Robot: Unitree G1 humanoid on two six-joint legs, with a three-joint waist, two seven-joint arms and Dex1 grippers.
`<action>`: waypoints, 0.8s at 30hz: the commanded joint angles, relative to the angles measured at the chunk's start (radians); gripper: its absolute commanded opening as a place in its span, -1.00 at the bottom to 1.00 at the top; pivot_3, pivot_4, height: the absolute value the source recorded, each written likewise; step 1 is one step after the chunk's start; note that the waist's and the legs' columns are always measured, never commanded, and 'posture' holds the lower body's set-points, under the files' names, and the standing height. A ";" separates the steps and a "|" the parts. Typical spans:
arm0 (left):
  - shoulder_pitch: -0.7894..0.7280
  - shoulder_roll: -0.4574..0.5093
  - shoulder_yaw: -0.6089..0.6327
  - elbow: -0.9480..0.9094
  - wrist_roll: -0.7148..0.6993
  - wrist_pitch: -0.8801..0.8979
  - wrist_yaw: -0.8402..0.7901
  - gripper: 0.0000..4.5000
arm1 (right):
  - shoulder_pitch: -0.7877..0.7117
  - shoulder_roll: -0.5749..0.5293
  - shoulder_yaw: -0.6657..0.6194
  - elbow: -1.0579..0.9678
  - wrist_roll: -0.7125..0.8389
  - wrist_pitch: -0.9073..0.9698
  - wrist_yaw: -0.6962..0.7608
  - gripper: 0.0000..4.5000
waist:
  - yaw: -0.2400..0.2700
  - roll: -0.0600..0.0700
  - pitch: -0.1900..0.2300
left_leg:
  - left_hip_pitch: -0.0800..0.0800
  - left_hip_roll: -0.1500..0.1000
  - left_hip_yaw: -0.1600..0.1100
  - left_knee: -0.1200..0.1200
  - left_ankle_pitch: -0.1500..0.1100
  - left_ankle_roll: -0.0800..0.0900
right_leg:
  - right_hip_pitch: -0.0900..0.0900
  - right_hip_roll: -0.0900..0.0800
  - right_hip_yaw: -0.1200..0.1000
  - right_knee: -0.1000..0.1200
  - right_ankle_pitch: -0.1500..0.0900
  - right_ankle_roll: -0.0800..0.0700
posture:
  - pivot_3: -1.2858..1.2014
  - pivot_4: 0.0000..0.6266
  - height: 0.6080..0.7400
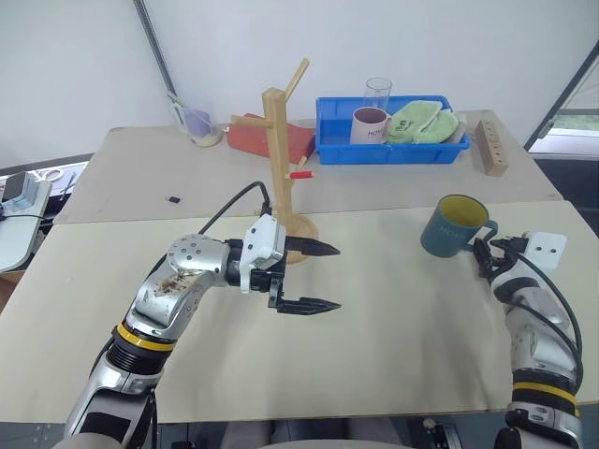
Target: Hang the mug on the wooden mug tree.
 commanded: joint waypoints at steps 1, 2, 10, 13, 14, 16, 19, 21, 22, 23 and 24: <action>-0.012 0.020 0.046 -0.024 -0.005 0.002 0.016 1.00 | -0.024 -0.010 -0.005 -0.016 0.022 -0.033 0.013 -0.34 | -0.001 0.000 0.000 | 0.000 0.000 0.000 0.000 0.000 0.000 | 0.000 0.000 0.000 0.000 0.000 0.000 | 0.03 -0.52 1.00; -0.006 0.027 0.055 -0.022 -0.006 0.004 0.020 1.00 | -0.026 -0.011 -0.004 -0.015 0.024 -0.032 0.015 -0.49 | -0.001 0.000 0.000 | 0.000 0.000 0.000 0.000 0.000 0.000 | 0.000 0.000 0.000 0.000 0.000 0.000 | 0.03 -0.52 1.00; 0.094 0.097 0.153 -0.058 -0.041 0.031 0.057 1.00 | -0.012 -0.050 0.048 -0.096 0.005 -0.032 0.101 -0.98 | -0.007 0.001 0.000 | 0.000 0.000 0.000 -0.001 0.000 0.000 | 0.000 0.001 0.001 0.000 0.000 0.000 | 0.03 -0.52 1.00; 0.170 0.123 0.232 -0.119 -0.091 0.067 0.095 1.00 | 0.025 -0.139 0.146 -0.243 -0.044 -0.040 0.210 -0.98 | -0.006 0.001 0.000 | -0.001 0.000 0.000 -0.001 0.000 0.000 | -0.001 0.001 0.003 0.001 0.001 0.001 | 0.03 -0.52 1.00; 0.194 0.133 0.262 -0.137 -0.107 0.081 0.109 1.00 | 0.035 -0.187 0.193 -0.301 -0.072 -0.047 0.261 -0.98 | -0.006 0.002 0.000 | -0.001 0.000 0.000 -0.001 0.000 0.000 | -0.001 0.001 0.003 0.001 0.001 0.001 | 0.03 -0.52 1.00; 0.234 0.152 0.324 -0.157 -0.139 0.106 0.131 1.00 | 0.030 -0.283 0.278 -0.404 -0.117 -0.062 0.361 -0.98 | -0.006 0.001 0.000 | 0.000 0.001 0.000 -0.001 0.000 0.000 | -0.002 0.001 0.003 0.001 0.000 0.000 | 0.03 -0.52 1.00; 0.287 0.184 0.402 -0.161 -0.169 0.121 0.141 1.00 | -0.051 -0.400 0.375 -0.491 -0.142 -0.072 0.498 -0.98 | -0.006 0.000 0.001 | 0.004 0.001 0.000 -0.001 -0.001 -0.001 | -0.003 0.001 0.003 0.000 0.000 -0.001 | 0.03 -0.52 1.00; 0.313 0.203 0.430 -0.159 -0.169 0.117 0.139 1.00 | -0.133 -0.449 0.427 -0.505 -0.153 -0.073 0.572 -0.98 | -0.005 0.000 0.001 | 0.005 0.001 0.001 -0.001 -0.004 -0.007 | -0.003 -0.001 0.002 -0.001 -0.001 -0.001 | 0.03 -0.52 1.00; 0.322 0.209 0.437 -0.157 -0.165 0.112 0.139 1.00 | -0.182 -0.461 0.452 -0.499 -0.158 -0.074 0.600 -0.98 | -0.005 -0.001 0.001 | 0.005 0.001 0.001 -0.001 -0.004 -0.007 | -0.003 -0.001 0.002 -0.001 -0.001 -0.001 | 0.03 -0.52 1.00; 0.327 0.213 0.443 -0.154 -0.165 0.108 0.141 1.00 | -0.235 -0.467 0.477 -0.487 -0.166 -0.077 0.626 -0.98 | -0.002 -0.002 0.002 | 0.005 0.001 0.002 -0.001 -0.005 -0.007 | -0.003 -0.002 0.001 -0.001 -0.001 -0.001 | 0.03 -0.52 1.00; 0.332 0.215 0.450 -0.152 -0.165 0.104 0.143 1.00 | -0.308 -0.467 0.513 -0.468 -0.183 -0.090 0.658 -0.98 | -0.001 -0.002 0.002 | 0.004 0.001 0.002 -0.001 -0.005 -0.007 | -0.003 -0.003 0.001 -0.002 -0.001 -0.001 | 0.03 -0.52 1.00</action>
